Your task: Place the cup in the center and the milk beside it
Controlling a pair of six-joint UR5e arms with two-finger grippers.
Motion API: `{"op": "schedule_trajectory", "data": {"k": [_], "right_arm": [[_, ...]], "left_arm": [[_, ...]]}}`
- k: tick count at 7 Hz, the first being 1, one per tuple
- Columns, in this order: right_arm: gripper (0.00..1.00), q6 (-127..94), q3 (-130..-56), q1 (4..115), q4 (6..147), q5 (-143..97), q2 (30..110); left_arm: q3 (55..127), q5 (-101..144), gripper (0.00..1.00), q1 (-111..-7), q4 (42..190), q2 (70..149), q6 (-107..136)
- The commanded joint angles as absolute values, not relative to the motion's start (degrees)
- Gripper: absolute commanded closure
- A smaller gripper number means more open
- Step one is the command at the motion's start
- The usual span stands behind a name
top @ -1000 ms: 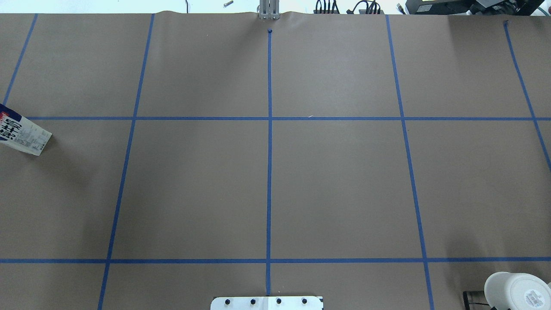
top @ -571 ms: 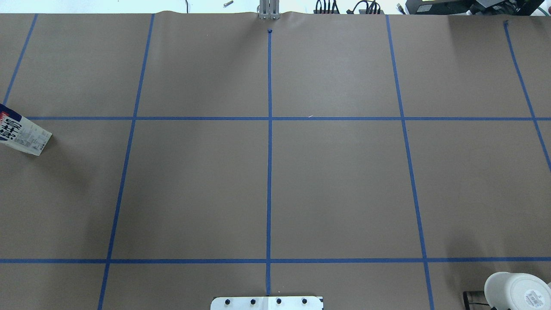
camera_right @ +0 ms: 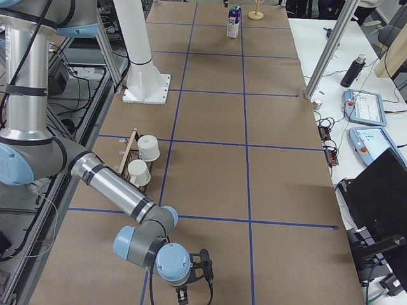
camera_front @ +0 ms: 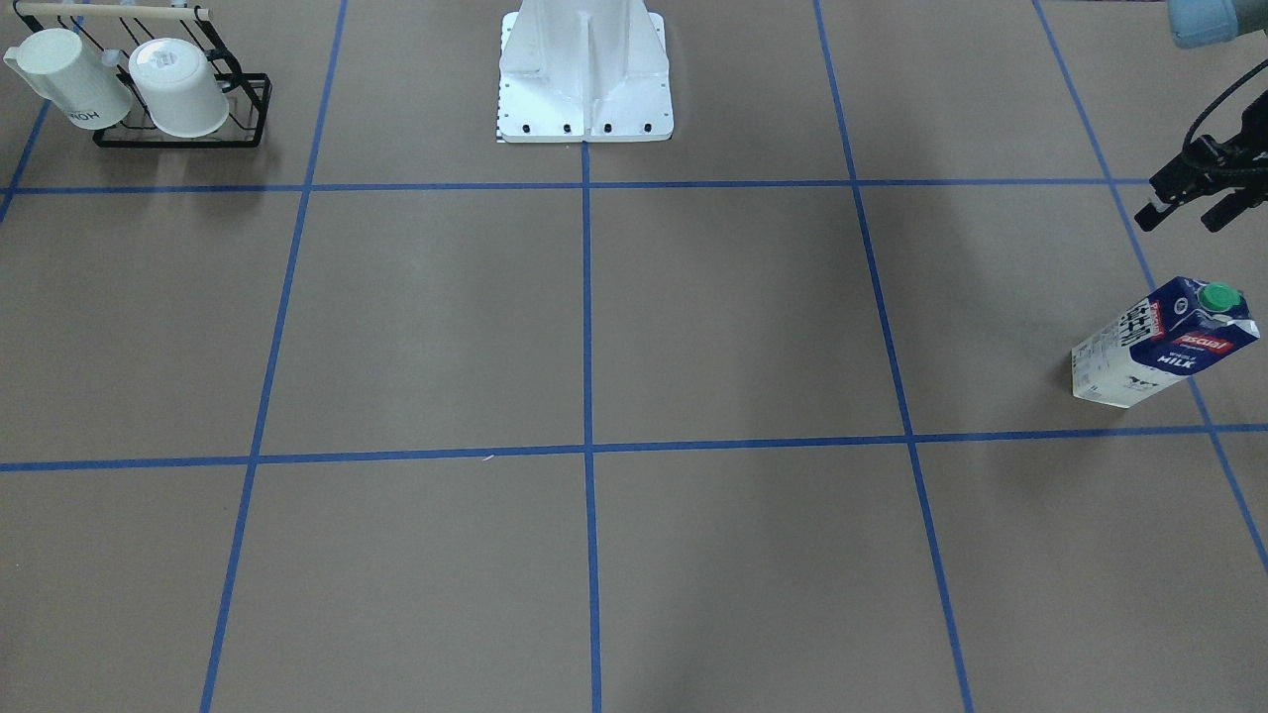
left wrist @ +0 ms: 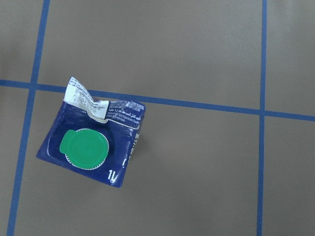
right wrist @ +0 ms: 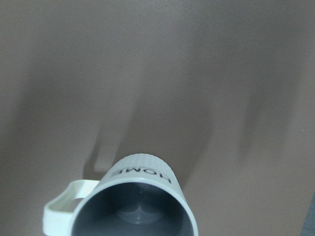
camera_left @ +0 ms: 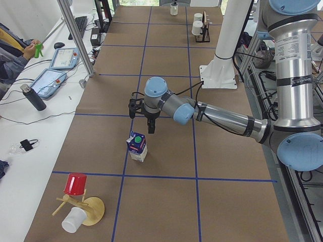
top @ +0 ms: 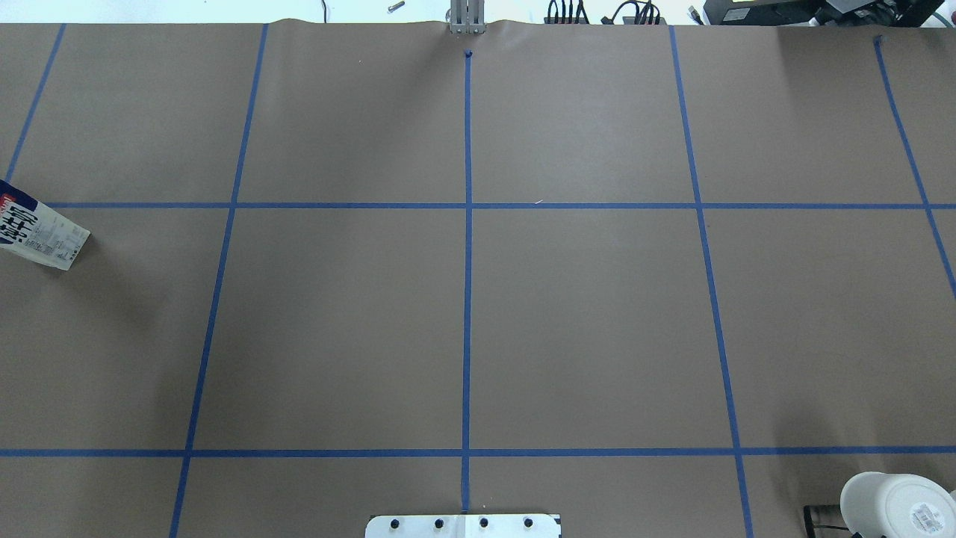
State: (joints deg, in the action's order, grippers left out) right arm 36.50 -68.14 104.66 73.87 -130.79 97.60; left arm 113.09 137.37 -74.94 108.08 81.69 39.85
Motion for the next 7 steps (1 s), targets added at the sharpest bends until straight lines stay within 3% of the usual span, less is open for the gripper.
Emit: {"op": "schedule_trajectory", "data": {"k": [1,4,7], "right_arm": [[0.00,37.09,-65.05,104.68,72.42,-130.78,96.16],[0.01,36.13,-63.63,104.59,72.33,-130.87,96.06],[1.00,36.03,-62.49,104.59,72.33,-131.22,95.63]], "left_arm": [[113.81,137.37,0.02,-75.06,108.11,81.65,40.08],[114.52,137.37,0.02,-75.15,108.11,81.48,40.08],[114.17,137.37,0.02,-75.15,108.11,81.39,39.90]]}}
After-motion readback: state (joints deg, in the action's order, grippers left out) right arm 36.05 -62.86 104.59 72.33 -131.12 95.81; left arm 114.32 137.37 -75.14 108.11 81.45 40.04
